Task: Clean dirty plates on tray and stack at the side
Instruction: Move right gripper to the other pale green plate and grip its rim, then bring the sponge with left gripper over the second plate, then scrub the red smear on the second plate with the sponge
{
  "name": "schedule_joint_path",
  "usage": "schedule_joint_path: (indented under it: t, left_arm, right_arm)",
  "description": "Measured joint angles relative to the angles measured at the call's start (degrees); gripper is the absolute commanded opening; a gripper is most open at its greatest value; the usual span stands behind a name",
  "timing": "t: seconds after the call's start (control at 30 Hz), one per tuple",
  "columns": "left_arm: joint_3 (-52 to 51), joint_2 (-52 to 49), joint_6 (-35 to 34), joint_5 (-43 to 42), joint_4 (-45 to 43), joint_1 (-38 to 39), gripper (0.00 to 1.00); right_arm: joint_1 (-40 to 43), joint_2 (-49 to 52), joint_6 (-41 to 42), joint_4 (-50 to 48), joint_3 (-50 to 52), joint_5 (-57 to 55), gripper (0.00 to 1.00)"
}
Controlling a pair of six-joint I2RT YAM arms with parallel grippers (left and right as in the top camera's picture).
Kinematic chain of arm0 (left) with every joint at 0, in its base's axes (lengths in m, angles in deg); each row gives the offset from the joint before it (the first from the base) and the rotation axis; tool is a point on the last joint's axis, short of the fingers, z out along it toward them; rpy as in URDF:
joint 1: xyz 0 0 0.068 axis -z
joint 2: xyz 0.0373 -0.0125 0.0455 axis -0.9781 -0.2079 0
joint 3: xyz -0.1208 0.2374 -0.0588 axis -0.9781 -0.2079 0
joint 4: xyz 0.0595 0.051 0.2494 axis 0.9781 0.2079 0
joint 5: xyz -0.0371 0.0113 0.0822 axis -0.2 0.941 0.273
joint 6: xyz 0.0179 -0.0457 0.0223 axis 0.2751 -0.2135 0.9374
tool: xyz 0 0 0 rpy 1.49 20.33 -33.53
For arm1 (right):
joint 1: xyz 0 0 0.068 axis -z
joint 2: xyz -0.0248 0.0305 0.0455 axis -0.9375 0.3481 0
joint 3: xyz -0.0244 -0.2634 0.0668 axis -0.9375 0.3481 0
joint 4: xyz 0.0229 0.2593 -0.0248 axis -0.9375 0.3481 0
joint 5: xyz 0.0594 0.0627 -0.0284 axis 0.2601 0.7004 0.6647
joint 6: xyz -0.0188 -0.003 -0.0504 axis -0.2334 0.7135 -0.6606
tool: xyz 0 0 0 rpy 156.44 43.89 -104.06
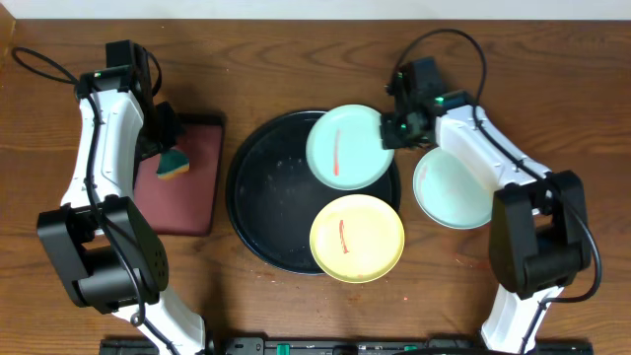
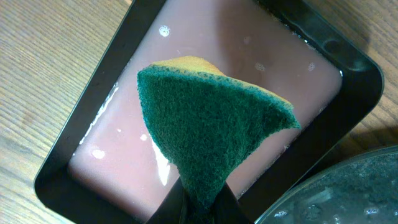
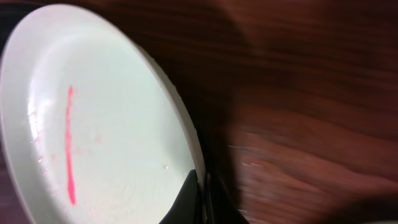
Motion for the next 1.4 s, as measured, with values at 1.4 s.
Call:
schedule_joint_path:
  t: [1.4]
  left_arm:
    - [-5.70,-9.07,8.96,-10.67,-8.31,23.96,0.07]
  right_arm:
    - [-12.57,7.54,9.88,-2.82,-0.92,2.71,0.01]
